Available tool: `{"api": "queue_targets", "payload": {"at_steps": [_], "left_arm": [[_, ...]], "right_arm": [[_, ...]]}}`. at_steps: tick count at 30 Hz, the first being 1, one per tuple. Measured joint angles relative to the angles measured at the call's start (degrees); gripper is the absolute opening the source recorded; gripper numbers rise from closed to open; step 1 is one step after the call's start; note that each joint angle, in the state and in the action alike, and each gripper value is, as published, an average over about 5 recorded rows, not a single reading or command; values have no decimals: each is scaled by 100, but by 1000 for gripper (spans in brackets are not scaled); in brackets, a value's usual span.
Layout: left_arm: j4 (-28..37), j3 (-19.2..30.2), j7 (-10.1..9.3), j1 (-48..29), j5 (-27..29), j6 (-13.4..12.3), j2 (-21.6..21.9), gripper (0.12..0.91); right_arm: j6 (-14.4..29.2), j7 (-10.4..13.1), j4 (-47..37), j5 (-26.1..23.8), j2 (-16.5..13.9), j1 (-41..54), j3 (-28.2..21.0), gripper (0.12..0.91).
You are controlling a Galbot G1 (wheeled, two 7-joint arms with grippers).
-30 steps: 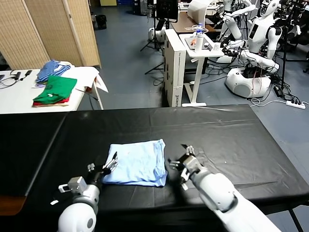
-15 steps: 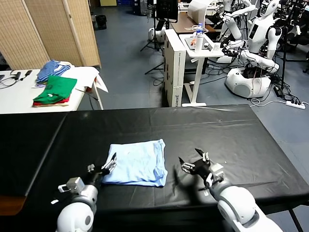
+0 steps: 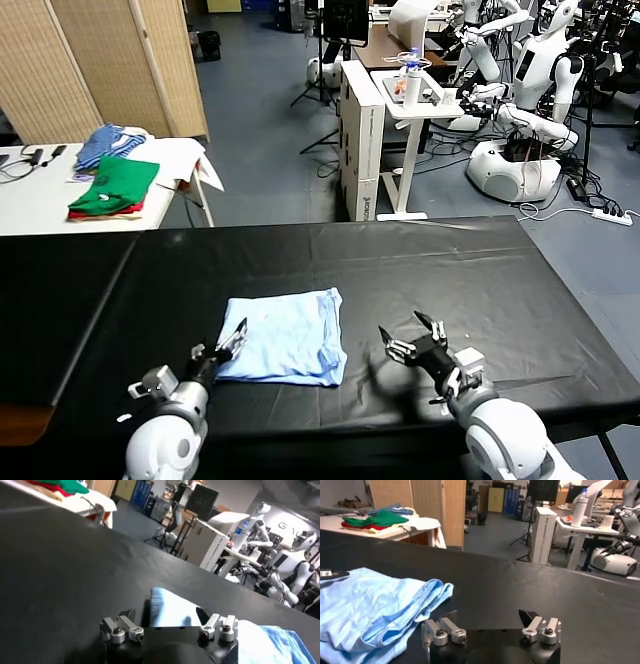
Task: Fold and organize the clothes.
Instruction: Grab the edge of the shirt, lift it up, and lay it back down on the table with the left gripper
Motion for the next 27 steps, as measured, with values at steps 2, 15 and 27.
{"api": "queue_targets", "payload": {"at_steps": [2,15,27], "left_arm": [[-2,-42,-45,0,-184,20,-34,890],[-12,-193,-181,33,-638,134,-79,456],[-289,-101,-285,90,-313,181,-96,166]], "right_arm": [[5,-2,-1,-18,18,-6,-10,907],[19,-20,-18,-148,118,-12,-72,907],[56,-25,-40,-215,137,-46,-52,907]]}}
